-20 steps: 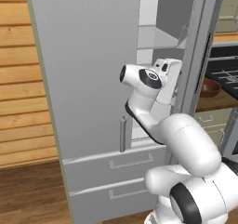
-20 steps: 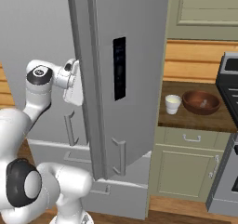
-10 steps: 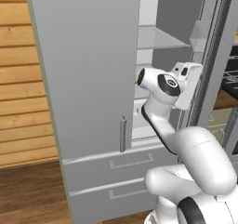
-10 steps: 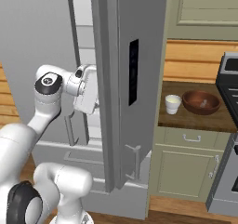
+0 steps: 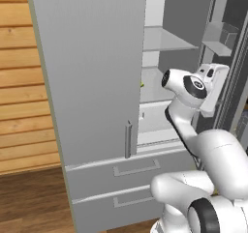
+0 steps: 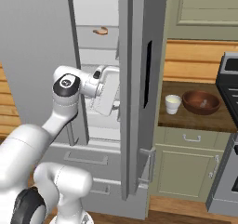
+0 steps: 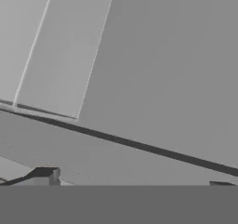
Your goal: Grab a lemon wedge from the fridge and one ice cube from the ice bowl, and put them in the glass of lemonade.
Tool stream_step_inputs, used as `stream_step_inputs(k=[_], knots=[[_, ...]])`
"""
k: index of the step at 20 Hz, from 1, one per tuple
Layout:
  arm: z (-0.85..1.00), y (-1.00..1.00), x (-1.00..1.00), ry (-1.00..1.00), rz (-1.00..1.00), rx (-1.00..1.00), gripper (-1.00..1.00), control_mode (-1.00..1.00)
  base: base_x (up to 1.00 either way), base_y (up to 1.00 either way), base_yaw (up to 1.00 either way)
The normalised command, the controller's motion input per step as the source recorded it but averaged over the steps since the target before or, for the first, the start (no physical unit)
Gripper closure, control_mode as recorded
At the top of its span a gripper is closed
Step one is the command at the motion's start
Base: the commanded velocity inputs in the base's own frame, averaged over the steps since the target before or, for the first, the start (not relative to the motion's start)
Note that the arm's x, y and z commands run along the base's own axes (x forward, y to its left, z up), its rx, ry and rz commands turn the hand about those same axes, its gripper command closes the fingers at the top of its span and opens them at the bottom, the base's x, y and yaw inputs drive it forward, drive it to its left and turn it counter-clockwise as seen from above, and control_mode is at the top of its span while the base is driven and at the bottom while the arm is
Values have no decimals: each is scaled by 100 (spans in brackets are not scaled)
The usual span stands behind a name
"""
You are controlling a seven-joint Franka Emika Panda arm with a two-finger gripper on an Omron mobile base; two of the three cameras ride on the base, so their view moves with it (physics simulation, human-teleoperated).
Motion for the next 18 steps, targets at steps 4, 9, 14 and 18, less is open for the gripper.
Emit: stream_step_inputs(k=[4,9,14,18], knots=[[0,-47,-2,-1,-1,0,-100,-100,0,0,0],[-3,-42,0,-4,0,0,-100,-100,0,0,0],[-5,-54,0,-4,0,0,-100,-100,0,0,0],[0,-49,-3,-4,0,0,-100,-100,0,0,0]])
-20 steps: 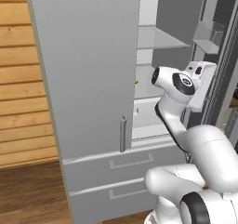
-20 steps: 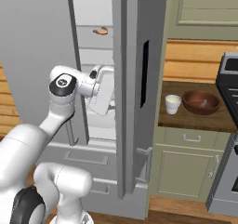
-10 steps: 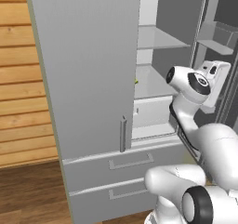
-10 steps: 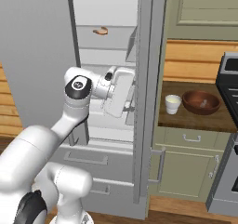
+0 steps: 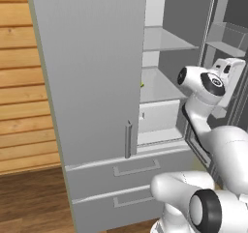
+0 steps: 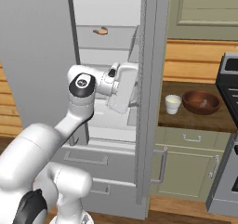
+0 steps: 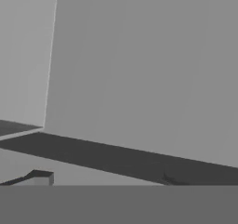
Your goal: Grab a lemon wedge from the fridge and one ice cube from the ice bowl, and put them in the glass of lemonade.
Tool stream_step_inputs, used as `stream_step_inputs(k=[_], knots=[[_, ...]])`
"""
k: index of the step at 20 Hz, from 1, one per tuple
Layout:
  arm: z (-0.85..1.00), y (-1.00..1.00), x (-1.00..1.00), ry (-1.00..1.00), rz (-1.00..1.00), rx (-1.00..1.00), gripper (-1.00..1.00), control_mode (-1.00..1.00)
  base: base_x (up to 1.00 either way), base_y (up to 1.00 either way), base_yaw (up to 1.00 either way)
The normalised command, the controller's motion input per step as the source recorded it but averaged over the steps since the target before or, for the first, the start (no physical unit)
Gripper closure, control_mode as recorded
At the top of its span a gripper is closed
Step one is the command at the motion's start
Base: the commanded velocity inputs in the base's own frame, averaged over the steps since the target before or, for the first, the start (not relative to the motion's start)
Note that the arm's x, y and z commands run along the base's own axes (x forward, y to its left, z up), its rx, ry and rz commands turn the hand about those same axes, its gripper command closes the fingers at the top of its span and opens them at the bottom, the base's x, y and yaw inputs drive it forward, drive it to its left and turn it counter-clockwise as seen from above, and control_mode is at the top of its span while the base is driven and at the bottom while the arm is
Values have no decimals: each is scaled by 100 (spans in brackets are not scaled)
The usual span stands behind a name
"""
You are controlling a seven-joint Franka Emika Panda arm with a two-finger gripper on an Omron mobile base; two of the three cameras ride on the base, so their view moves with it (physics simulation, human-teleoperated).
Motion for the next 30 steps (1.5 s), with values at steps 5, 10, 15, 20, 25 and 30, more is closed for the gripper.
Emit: stream_step_inputs(k=[5,10,15,20,25,30], knots=[[0,5,-28,-7,0,0,-100,-100,0,0,0],[7,59,-18,-15,0,0,-100,-100,0,0,0],[15,77,-8,-25,1,6,-100,-100,0,0,0],[1,76,0,-44,1,25,-100,-100,0,0,0],[-9,80,0,-45,0,42,-100,-100,0,0,0],[-15,72,0,-25,13,51,-100,-100,0,0,0]])
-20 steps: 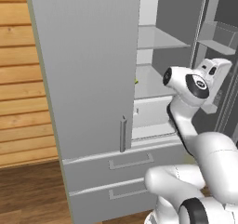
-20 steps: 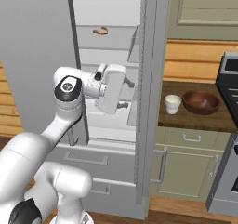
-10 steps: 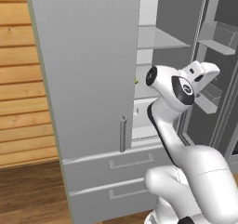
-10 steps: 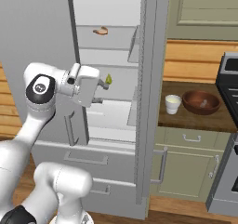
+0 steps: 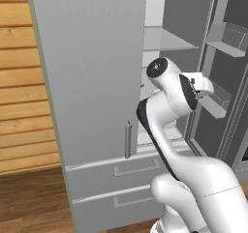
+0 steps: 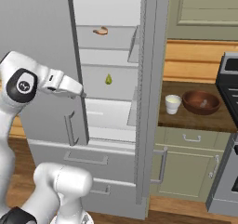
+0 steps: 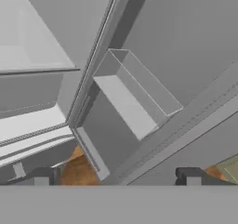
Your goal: Grab a lemon wedge from the fridge and one ice cube from the ice bowl, and put them in the glass of lemonade.
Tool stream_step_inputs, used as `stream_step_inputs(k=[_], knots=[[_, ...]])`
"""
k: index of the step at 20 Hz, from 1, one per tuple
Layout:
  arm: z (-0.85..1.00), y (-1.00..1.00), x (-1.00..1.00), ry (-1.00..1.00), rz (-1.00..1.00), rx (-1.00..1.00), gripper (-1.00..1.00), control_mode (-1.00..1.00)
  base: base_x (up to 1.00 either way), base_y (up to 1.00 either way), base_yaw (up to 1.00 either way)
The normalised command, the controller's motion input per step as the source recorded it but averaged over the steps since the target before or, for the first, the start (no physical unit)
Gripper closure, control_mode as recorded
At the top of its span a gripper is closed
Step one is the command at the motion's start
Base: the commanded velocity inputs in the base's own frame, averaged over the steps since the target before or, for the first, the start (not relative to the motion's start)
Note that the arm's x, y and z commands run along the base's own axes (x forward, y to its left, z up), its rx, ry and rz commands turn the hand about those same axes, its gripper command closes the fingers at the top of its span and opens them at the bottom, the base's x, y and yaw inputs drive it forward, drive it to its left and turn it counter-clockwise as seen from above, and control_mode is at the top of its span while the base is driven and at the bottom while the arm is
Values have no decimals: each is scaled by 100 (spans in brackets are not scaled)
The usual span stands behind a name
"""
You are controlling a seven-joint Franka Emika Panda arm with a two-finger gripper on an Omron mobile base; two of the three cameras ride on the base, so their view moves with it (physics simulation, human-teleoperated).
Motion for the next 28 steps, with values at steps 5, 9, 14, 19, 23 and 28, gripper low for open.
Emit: stream_step_inputs(k=[5,9,14,19,23,28], knots=[[-3,48,0,8,38,31,-100,-100,0,0,0],[-15,28,0,11,48,26,-100,-100,0,0,0],[-24,49,-9,6,37,6,-100,-100,0,0,0],[-23,29,-4,8,27,3,-100,-100,0,0,0],[-27,10,20,0,9,15,-100,-100,0,0,0],[-38,30,33,1,2,9,-100,-100,0,0,0]])
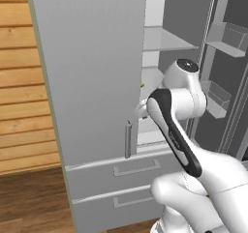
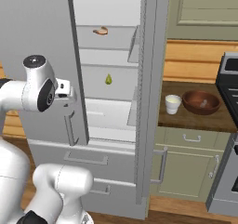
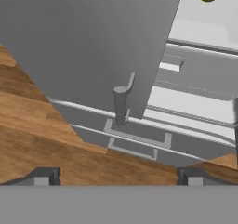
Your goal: Grab a lemon wedge from the fridge and one ice cube from the ice bowl, and put them in the glass of lemonade.
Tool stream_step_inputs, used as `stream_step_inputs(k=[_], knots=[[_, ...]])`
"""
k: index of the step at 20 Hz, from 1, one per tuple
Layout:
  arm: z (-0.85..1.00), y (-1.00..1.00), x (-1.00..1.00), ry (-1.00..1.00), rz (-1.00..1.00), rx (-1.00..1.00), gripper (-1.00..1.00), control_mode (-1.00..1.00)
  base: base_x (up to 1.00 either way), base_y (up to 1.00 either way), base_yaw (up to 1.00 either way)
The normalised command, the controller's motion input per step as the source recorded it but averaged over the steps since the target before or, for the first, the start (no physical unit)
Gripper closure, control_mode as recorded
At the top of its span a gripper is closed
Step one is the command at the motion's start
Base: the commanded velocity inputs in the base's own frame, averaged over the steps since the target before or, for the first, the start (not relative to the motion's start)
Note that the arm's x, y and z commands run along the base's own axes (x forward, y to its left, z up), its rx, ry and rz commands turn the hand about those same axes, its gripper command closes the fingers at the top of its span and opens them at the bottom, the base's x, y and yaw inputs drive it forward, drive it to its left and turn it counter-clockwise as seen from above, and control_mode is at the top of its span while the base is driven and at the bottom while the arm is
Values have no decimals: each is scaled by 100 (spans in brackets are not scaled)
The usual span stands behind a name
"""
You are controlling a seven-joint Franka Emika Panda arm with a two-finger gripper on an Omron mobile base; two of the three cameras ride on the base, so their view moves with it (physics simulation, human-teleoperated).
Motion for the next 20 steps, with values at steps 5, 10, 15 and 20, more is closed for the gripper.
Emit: stream_step_inputs(k=[5,10,15,20], knots=[[-50,31,29,7,-8,0,-100,-100,0,0,0],[-64,24,32,6,-12,0,-100,-100,0,0,0],[-52,3,10,0,-8,0,-100,-100,0,0,0],[-38,0,44,-4,-4,0,-100,-100,0,0,0]])
